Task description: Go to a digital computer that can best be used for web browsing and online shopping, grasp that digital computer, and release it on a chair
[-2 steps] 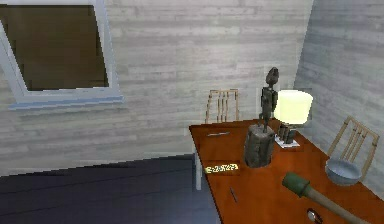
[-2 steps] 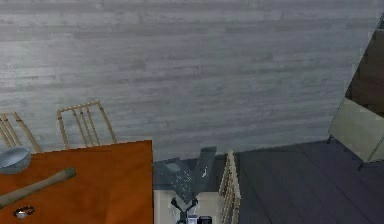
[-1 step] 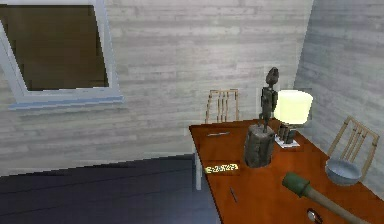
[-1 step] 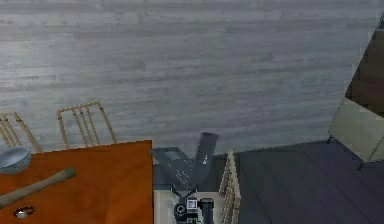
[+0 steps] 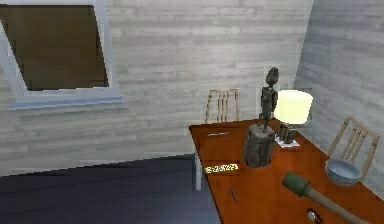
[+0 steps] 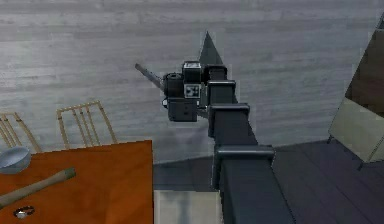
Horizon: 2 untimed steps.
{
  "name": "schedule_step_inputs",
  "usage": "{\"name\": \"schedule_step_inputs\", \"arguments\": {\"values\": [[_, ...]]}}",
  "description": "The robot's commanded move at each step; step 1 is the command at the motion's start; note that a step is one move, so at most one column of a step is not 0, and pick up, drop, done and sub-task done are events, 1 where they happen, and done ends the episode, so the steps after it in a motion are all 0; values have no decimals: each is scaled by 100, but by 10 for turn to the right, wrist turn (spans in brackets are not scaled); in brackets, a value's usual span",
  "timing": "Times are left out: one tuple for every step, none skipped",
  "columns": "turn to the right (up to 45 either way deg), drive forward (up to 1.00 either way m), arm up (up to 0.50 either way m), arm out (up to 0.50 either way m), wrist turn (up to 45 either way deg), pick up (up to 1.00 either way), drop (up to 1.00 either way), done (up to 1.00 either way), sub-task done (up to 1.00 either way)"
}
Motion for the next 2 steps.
{"name": "schedule_step_inputs", "arguments": {"values": [[0, 0, 0, 0, -450, 0, 0, 0, 0], [0, 0, 0, 0, -450, 0, 0, 0, 0]]}}
